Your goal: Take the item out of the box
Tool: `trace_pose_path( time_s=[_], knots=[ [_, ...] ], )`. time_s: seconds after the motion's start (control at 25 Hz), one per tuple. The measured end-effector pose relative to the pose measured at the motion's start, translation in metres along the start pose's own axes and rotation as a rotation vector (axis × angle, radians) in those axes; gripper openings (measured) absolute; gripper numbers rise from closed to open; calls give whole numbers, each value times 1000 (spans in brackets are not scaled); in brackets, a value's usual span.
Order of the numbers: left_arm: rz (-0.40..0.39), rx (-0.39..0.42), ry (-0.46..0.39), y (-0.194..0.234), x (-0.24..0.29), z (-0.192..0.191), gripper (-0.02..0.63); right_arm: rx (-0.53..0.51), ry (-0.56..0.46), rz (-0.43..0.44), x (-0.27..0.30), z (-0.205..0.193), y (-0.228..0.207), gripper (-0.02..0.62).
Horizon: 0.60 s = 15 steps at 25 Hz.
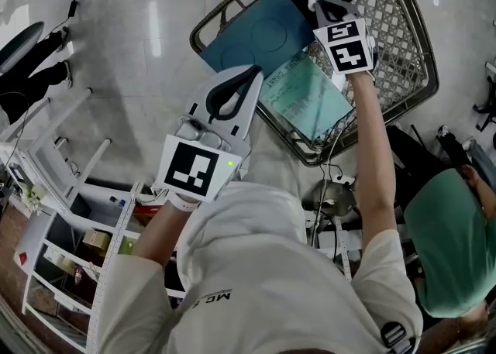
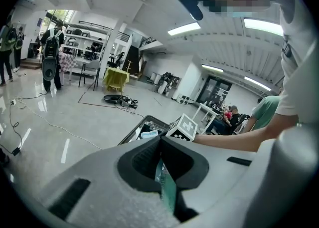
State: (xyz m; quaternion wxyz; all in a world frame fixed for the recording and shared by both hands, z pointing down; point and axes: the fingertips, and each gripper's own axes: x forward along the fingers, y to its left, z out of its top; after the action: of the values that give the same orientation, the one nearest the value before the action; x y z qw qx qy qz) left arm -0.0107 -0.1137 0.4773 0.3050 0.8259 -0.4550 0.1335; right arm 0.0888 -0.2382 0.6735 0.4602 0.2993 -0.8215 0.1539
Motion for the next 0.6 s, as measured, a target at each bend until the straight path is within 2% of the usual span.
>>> trace_pose_path(
  time_s=[0.36, 0.6],
  knots=[
    [-22, 44, -43, -20, -17, 21, 25, -6, -98, -89, -58, 20, 0, 17],
    [-40, 102, -66, -35, -35, 31, 25, 37, -174, -147, -110, 32, 11, 17]
  ],
)
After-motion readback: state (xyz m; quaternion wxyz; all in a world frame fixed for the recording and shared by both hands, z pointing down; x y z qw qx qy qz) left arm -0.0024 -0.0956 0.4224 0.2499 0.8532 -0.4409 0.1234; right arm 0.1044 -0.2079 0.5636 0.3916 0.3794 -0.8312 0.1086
